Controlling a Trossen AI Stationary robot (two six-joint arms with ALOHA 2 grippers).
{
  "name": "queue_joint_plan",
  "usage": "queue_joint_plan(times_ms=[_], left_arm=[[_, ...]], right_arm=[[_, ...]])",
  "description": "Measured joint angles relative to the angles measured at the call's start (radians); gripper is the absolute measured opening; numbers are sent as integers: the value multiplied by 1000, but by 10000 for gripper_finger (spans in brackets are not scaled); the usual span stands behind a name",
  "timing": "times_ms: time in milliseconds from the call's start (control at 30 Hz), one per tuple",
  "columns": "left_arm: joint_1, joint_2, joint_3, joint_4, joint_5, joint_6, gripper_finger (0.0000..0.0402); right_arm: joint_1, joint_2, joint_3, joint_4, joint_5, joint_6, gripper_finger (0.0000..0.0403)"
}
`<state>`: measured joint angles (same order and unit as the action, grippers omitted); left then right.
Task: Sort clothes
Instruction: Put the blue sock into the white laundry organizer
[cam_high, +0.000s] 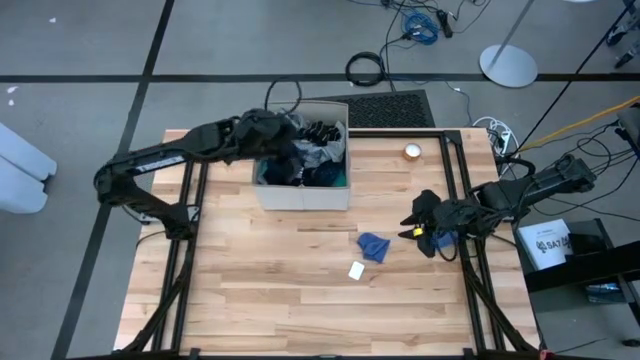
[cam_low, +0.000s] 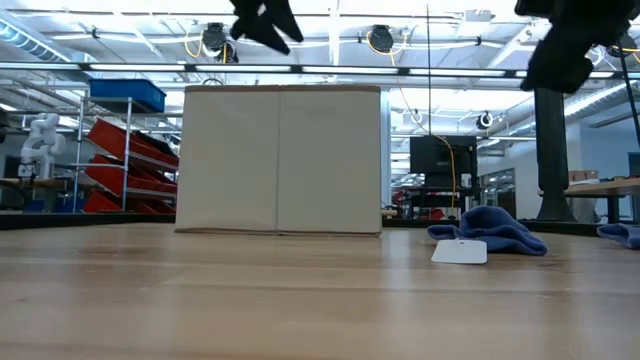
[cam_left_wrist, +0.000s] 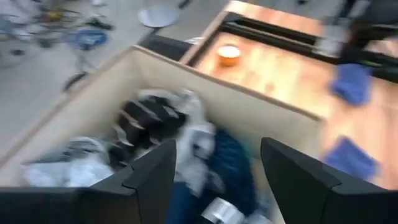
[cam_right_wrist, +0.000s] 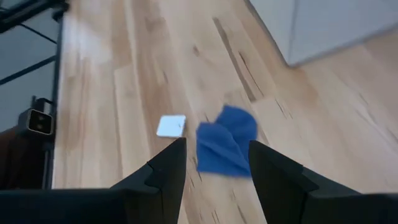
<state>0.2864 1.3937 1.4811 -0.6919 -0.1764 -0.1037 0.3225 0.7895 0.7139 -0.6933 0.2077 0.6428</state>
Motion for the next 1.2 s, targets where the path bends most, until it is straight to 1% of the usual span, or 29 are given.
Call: queue_joint_plan(times_ms=[67,133,267,467,667,800,967,1133,1200], left_arm=[[-37,-25,0,-19,20,-22,244],[-81,-45,0,-40,14,-33,244],[-180,-71,0,-69,-62,-48,244],[-345,-79,-2,-67,-172,-60,244],[-502,-79,-70,-42,-318,-94,244],[-582,-79,-150,37,-376,-143,244],[-660,-79,-273,254,-381,-153,244],[-695,-79,-377,462,-392,-151,244],[-698,-79,-415,543,-401,-145,244]], right_arm=[[0,1,0,-33,0,36,160],[0,5,0,-62,0,70,160],[0,19,0,-128,0,141,160],[0,55,0,-214,0,267,160],[0,95,0,-294,0,372,160],[0,122,0,-311,-6,370,160],[0,147,0,-346,-32,384,160],[5,172,0,-367,20,411,160],[16,188,0,-367,21,424,160]])
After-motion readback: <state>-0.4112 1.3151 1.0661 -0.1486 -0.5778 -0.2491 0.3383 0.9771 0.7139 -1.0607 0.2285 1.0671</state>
